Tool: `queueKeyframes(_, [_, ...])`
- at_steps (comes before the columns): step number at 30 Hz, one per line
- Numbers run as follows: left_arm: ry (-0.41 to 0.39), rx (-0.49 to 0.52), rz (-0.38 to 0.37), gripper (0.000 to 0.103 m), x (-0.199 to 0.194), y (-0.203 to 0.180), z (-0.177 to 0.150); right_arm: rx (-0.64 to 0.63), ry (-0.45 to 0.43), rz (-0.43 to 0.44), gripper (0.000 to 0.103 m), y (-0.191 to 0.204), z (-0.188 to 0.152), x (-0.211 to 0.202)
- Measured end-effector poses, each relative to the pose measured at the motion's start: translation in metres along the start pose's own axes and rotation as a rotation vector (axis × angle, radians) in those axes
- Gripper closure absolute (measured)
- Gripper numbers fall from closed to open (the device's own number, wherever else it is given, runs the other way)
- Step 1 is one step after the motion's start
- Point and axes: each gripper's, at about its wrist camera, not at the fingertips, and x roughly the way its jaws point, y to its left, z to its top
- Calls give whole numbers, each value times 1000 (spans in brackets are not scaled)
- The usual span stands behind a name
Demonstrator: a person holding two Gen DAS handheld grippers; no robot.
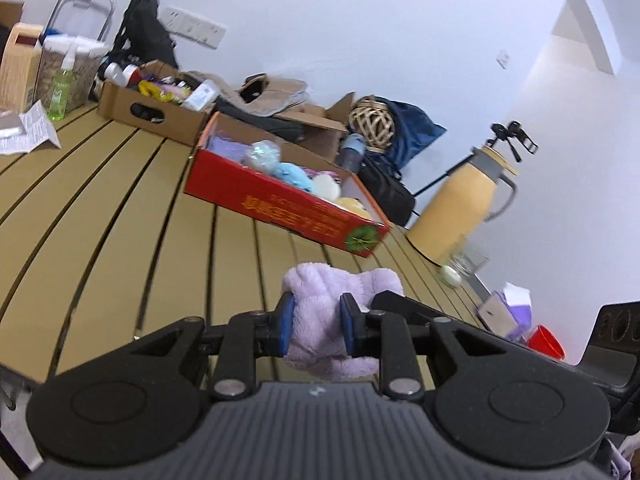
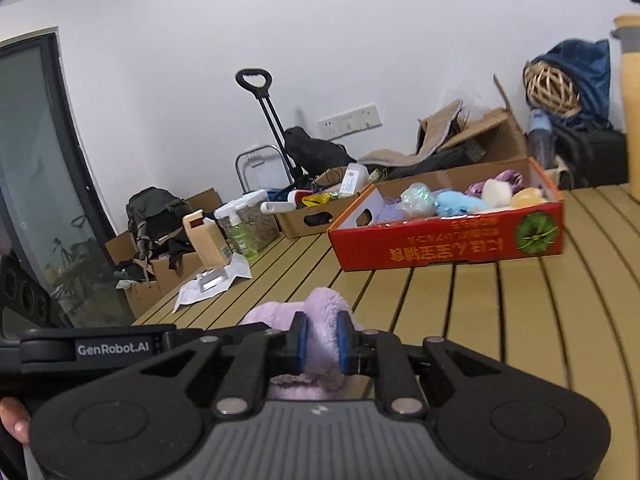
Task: Organize soft objects
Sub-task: 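Carry the lilac fuzzy towel into the box with both tools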
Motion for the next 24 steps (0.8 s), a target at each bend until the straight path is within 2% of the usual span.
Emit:
queueKeyframes(8, [-30,53,-26,78,-34,-30,-27,-48,-52,-18,89,15,-14,-60])
queueKeyframes(13, [-15,19,-72,78,-27,-24,-17,-51,-68,-23,89,17,-16,-74])
queueKeyframes(16, [-30,10,-103,78,-10,-14,15,-75,-79,-25,89,16,-3,-65])
queueKeyframes(19, [-47,1,-108,78,18,0,63,-111,-103,-10,89,9,35,-36])
queueKeyframes(24, [-36,1,-49,78,97,30,158,-91,-77,31,89,-15,118,58])
